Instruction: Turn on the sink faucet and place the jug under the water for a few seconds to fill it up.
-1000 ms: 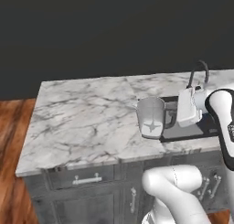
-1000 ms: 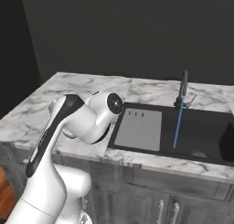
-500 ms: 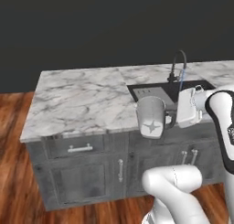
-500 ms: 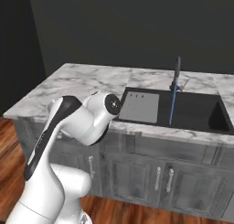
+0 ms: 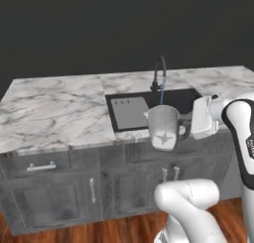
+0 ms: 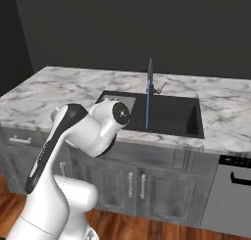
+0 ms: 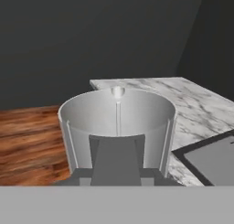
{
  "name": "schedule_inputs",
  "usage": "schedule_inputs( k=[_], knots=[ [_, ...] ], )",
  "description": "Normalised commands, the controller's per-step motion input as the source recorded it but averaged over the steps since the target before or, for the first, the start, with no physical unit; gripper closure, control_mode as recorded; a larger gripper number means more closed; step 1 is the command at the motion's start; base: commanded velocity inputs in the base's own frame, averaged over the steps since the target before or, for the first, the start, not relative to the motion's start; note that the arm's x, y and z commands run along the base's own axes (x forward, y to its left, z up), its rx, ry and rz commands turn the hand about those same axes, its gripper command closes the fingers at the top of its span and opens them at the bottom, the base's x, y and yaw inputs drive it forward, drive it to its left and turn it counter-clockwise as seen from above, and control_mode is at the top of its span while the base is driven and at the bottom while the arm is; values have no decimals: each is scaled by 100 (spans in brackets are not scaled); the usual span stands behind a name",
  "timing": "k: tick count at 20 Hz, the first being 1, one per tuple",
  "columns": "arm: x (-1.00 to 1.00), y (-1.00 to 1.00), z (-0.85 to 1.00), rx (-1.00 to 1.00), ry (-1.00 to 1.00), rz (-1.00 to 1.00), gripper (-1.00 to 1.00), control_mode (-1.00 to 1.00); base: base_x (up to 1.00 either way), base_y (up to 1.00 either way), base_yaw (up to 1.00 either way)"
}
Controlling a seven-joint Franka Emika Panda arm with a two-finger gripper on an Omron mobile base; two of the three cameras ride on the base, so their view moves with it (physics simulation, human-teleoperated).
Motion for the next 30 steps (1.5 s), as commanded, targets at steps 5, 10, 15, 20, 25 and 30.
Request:
schedule_inputs(
  k=[5, 10, 15, 20, 25, 30],
  knots=[
    [0, 0, 0, 0, 0, 0, 100, 100, 1, -75, 0],
    [0, 0, 0, 0, 0, 0, 100, 100, 14, -60, 0],
    [0, 0, 0, 0, 0, 0, 100, 100, 38, -37, 0],
    [0, 0, 0, 0, 0, 0, 100, 100, 55, -25, 0],
    [0, 0, 0, 0, 0, 0, 100, 100, 71, -20, 0],
    [0, 0, 0, 0, 0, 0, 100, 100, 72, -18, 0]
  ],
)
